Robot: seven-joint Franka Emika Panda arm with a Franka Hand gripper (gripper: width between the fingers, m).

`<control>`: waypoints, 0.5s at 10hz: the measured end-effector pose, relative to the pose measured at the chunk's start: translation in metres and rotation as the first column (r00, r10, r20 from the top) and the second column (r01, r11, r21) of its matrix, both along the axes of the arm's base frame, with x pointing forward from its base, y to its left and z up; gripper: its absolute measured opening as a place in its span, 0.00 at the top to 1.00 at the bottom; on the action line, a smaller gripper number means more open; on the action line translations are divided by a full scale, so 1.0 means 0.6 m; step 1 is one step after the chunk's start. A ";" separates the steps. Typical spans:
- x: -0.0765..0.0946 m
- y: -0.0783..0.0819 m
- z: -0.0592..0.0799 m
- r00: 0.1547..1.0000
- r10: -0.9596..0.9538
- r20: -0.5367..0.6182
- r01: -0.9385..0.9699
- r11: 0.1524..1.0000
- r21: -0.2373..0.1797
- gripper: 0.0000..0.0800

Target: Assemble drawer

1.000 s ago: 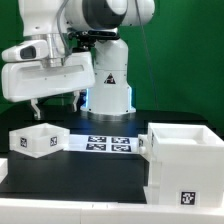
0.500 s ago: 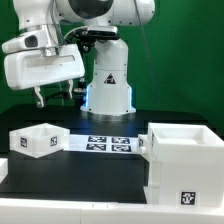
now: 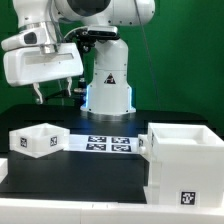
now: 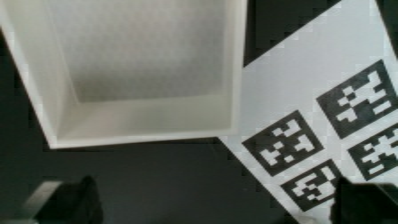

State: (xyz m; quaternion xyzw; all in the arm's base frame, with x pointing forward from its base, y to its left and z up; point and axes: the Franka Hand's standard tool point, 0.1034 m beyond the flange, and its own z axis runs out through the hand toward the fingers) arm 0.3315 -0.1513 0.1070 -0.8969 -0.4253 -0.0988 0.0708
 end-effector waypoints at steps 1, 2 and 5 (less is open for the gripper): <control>0.002 -0.005 0.003 1.000 -0.002 -0.001 0.002 1.000 0.012 0.19; 0.009 -0.012 0.007 1.000 0.003 0.000 -0.003 1.000 0.009 0.19; 0.067 -0.032 -0.014 0.994 -0.028 -0.102 0.014 0.991 -0.130 0.19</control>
Offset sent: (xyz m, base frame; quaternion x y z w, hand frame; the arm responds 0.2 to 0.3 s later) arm 0.0251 -0.0051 0.0461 -0.0163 -0.1700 0.0255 0.9850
